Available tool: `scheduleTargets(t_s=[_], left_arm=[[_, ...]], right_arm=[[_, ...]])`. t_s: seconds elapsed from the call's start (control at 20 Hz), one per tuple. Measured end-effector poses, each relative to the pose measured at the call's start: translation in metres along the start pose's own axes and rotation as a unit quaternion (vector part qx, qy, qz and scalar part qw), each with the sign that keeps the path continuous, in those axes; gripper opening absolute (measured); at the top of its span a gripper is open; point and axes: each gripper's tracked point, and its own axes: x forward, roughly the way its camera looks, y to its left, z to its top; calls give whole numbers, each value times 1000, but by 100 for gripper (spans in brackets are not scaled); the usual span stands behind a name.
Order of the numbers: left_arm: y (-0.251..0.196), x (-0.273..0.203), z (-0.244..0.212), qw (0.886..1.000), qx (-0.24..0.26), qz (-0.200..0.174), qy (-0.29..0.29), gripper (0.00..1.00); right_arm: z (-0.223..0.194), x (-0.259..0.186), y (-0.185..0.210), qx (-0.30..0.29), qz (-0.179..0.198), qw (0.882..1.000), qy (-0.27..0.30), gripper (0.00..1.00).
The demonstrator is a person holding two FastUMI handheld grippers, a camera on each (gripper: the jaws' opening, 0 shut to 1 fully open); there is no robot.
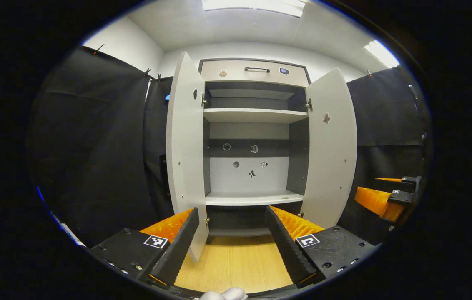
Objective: Open the right door of the double-door shoe cabinet with the right hand, and open the left door with the left hand.
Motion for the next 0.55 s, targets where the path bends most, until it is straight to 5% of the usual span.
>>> scheduleTargets(t_s=[0.55], left_arm=[[11,-2,-3,1000,7,12,-1,100]], right_arm=[[1,1,0,-3,-19,1000,-2,99]])
